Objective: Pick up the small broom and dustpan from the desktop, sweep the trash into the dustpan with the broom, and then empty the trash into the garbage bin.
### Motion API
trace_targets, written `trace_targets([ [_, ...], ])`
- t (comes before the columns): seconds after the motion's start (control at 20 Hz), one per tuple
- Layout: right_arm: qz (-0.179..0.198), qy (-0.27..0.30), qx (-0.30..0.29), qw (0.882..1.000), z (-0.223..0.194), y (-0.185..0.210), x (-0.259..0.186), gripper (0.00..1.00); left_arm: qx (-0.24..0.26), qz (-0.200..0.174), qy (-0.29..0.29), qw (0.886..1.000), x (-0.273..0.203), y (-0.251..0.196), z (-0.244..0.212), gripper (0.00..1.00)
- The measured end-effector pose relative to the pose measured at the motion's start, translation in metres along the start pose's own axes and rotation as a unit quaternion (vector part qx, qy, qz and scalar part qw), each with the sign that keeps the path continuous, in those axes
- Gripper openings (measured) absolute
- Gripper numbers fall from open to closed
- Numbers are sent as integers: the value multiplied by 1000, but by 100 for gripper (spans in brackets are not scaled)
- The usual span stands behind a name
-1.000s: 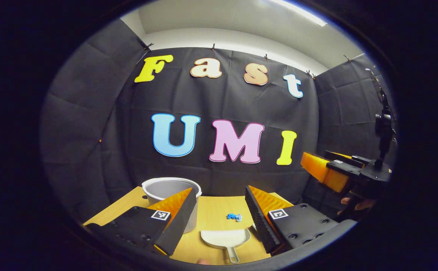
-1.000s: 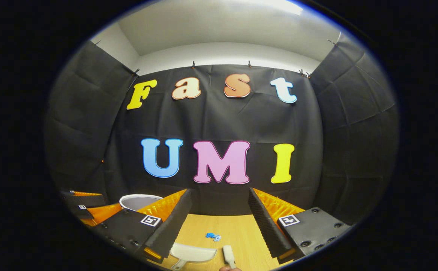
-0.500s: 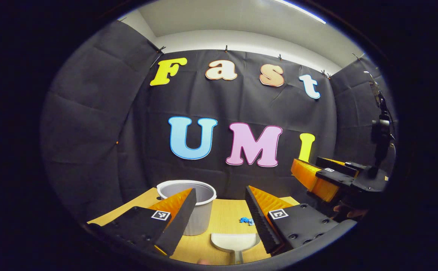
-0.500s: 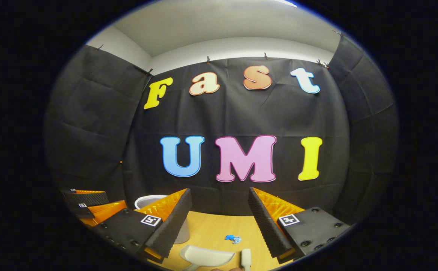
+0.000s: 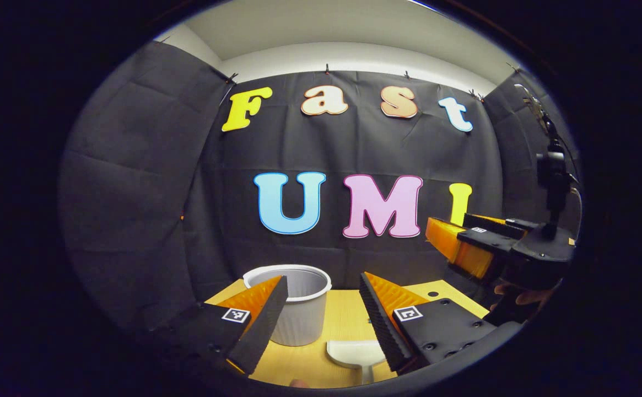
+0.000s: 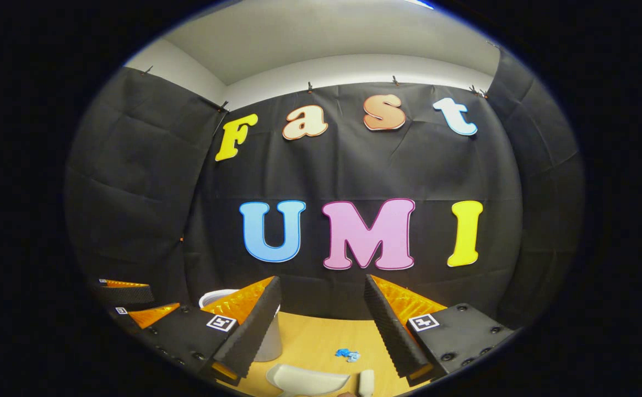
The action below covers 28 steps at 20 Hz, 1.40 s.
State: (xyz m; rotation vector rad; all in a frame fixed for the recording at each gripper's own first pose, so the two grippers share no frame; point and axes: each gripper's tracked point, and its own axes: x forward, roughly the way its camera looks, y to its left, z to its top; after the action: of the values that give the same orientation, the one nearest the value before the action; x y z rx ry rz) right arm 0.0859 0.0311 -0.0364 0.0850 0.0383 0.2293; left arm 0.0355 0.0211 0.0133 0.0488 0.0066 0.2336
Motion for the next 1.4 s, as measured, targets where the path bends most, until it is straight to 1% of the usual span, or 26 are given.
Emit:
trace_targets([
  [0.05,-8,10,-1,1000,-5,-4,-2,97,-9,-5,2,1000,3,-2,-3,77],
  [0.15,-24,21,2,999,-9,-14,-9,95,-27,-16,5,999,5,-3,-3,77],
  [0.3,-50,3,-8,999,6,-22,-20,97,-34,-35,7,999,6,-3,-3,77],
  [0.35,-57,-3,-14,998,10,-23,-24,94,-32,-42,6,999,6,-3,-3,77],
  [0.55,-80,-15,-26,996,27,-15,-43,94,-30,-76,3,997,-4,-5,-6,77],
  [0.6,-88,-17,-29,996,31,-14,-47,96,-30,-82,4,996,-8,-5,-10,77],
  [0.65,-94,-21,-36,995,37,-11,-51,94,-38,-87,7,995,-11,-3,-10,77],
  [0.7,-98,-18,-41,994,41,-9,-54,96,-57,-99,12,993,-16,-5,-9,77],
  [0.8,-96,-10,-55,994,49,1,-58,95,-98,-142,-5,985,-29,-14,8,77],
  [0.85,-98,-12,-67,993,58,2,-61,95,-106,-149,-16,983,-33,-13,14,77],
  [0.9,-105,-13,-77,991,65,2,-65,95,-104,-148,-24,983,-33,-8,14,77],
  [0.95,-108,-20,-85,990,69,5,-71,97,-94,-145,-26,985,-33,-5,10,76],
  [1.0,-114,-26,-92,989,72,7,-77,97,-79,-140,-25,987,-32,-4,3,77],
  [1.1,-122,-27,-92,988,65,9,-86,95,-56,-132,-16,990,-34,-2,-10,77],
  [1.15,-120,-19,-91,988,56,10,-89,97,-56,-130,-6,990,-35,-2,-15,77],
  [1.2,-117,-18,-105,987,52,12,-94,97,-67,-136,5,988,-36,-6,-20,77],
  [1.3,-121,-37,-147,981,59,3,-102,96,-97,-154,28,983,-33,-15,-24,77],
  [1.35,-117,-47,-158,979,62,2,-102,97,-102,-161,49,980,-27,-20,-32,77],
  [1.4,-114,-50,-159,979,58,-1,-100,96,-102,-157,80,979,-20,-22,-48,77],
])
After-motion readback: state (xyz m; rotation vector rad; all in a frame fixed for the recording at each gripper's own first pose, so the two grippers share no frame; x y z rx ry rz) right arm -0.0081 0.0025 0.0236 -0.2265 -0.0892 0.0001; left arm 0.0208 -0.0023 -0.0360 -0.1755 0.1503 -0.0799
